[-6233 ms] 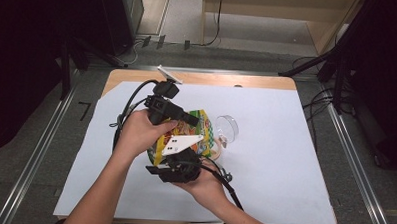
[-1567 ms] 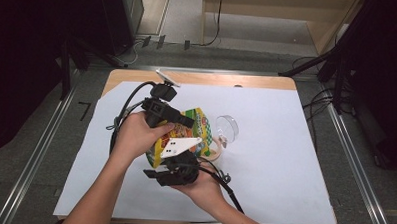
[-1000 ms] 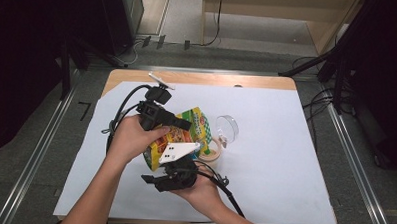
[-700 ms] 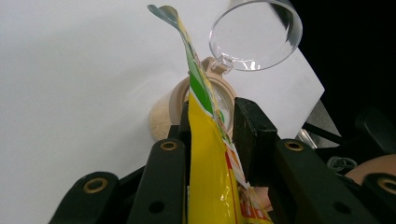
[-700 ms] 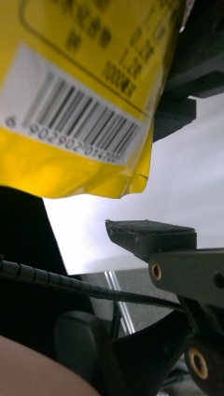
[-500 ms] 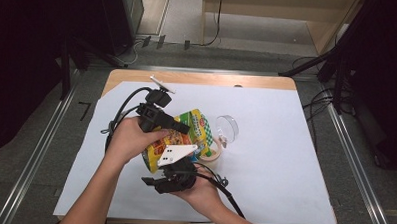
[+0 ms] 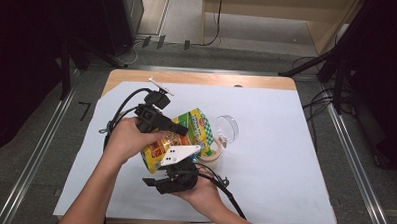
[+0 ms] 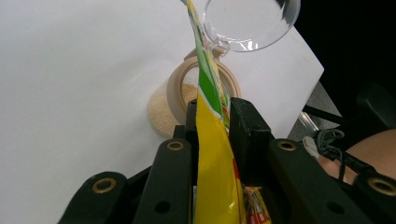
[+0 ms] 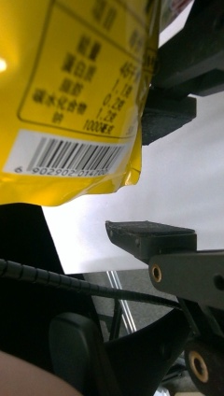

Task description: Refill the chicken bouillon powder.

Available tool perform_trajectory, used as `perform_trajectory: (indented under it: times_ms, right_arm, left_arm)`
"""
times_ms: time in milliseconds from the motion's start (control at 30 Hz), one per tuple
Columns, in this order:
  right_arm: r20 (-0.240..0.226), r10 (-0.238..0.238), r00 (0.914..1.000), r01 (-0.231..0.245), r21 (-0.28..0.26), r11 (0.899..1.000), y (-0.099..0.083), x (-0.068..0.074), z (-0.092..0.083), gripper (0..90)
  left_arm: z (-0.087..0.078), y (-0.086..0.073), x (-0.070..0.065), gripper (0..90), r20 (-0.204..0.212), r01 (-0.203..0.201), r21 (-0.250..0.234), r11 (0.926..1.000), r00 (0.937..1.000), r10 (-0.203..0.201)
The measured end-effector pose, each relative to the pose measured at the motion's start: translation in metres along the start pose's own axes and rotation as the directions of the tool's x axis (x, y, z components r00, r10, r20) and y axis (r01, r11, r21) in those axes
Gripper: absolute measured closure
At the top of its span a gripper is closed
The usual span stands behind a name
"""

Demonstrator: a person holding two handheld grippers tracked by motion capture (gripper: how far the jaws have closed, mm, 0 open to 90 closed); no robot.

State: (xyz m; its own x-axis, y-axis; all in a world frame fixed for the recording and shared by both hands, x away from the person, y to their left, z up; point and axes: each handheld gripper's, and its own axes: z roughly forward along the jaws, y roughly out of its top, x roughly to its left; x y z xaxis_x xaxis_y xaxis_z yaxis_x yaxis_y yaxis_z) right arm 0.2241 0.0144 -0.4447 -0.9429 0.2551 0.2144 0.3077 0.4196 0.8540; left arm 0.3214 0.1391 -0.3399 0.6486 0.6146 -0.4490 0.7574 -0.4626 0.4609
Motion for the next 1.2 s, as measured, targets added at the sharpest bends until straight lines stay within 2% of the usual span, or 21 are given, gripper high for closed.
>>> perform_trajectory:
  times_ms: [133,233,367,500,600,833,900,1200]
  right_arm:
    - [0.010,-0.017,0.9998,0.017,0.005,1.000,-0.002,-0.001,0.002,50.8]
    - [0.008,-0.028,0.9996,0.028,0.010,1.000,-0.003,-0.001,0.002,51.4]
    - [0.005,-0.036,0.9993,0.036,0.012,0.999,-0.004,0.000,0.003,52.2]
    - [0.015,-0.047,0.9988,0.047,0.033,0.998,-0.006,0.001,0.005,52.2]
    - [0.019,-0.060,0.9980,0.059,0.048,0.997,-0.007,0.001,0.007,52.5]
    - [0.019,-0.059,0.9981,0.057,0.061,0.996,-0.008,0.002,0.008,52.7]
    - [0.015,-0.060,0.9981,0.059,0.059,0.997,-0.009,0.001,0.008,52.6]
    - [0.025,-0.054,0.9982,0.051,0.086,0.995,-0.013,0.002,0.012,50.7]
  left_arm:
    - [0.000,0.000,0.000,79.7,0.008,-0.012,0.001,0.9999,0.9999,0.012]
    - [0.003,0.001,0.004,79.0,0.046,-0.022,0.003,0.9997,0.9987,0.022]
    - [0.010,0.002,0.005,78.8,0.060,-0.043,0.010,0.9990,0.9972,0.043]
    - [0.015,0.001,0.010,79.5,0.087,-0.033,0.030,0.9990,0.9957,0.031]
    - [0.017,0.000,0.013,80.6,0.087,-0.023,0.035,0.9991,0.9960,0.020]
    - [0.018,0.000,0.014,79.2,0.076,-0.037,0.036,0.9987,0.9965,0.034]
    - [0.016,-0.001,0.016,80.8,0.078,-0.028,0.041,0.9988,0.9966,0.025]
    - [0.002,-0.006,0.020,86.0,0.083,-0.043,0.041,0.9982,0.9958,0.040]
